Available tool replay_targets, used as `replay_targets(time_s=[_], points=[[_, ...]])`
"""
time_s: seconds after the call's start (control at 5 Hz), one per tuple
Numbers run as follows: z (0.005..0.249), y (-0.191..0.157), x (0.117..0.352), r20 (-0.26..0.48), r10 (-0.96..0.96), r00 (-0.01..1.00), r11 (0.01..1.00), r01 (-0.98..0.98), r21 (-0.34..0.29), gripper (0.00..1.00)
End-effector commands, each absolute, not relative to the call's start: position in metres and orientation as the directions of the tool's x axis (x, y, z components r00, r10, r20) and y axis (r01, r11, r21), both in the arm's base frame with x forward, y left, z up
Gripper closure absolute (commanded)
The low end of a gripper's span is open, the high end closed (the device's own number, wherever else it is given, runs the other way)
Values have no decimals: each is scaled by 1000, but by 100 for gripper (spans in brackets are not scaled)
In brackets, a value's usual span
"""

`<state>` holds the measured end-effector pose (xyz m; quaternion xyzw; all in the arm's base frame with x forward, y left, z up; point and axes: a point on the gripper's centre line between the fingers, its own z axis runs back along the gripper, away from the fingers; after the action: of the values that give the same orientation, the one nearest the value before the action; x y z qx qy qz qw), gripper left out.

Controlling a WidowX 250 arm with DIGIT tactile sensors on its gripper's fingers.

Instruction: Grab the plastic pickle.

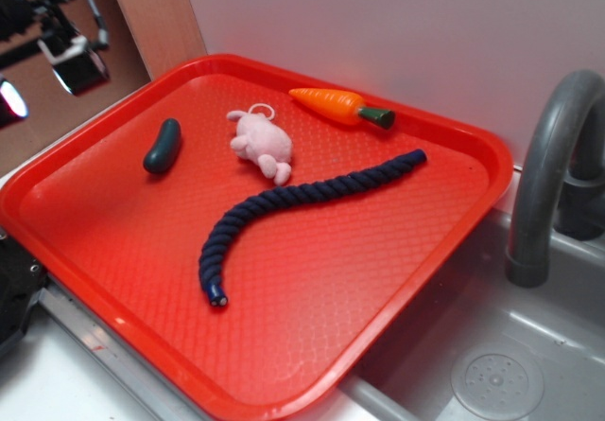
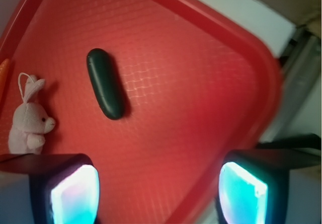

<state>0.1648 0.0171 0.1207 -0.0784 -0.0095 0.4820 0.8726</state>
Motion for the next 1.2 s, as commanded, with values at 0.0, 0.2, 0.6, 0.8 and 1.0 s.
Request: replay_targets(time_s=[0.0,0.2,0.6,0.8,1.0], points=[[100,12,196,58,810,583,584,-794,-170,0],[81,3,206,65,781,621,623,-767,-154,0],[54,19,243,53,740,670,670,-729,-138,0],[39,33,254,53,733,678,678,-723,-136,0],[26,32,259,76,703,707,710,-694,-118,100]])
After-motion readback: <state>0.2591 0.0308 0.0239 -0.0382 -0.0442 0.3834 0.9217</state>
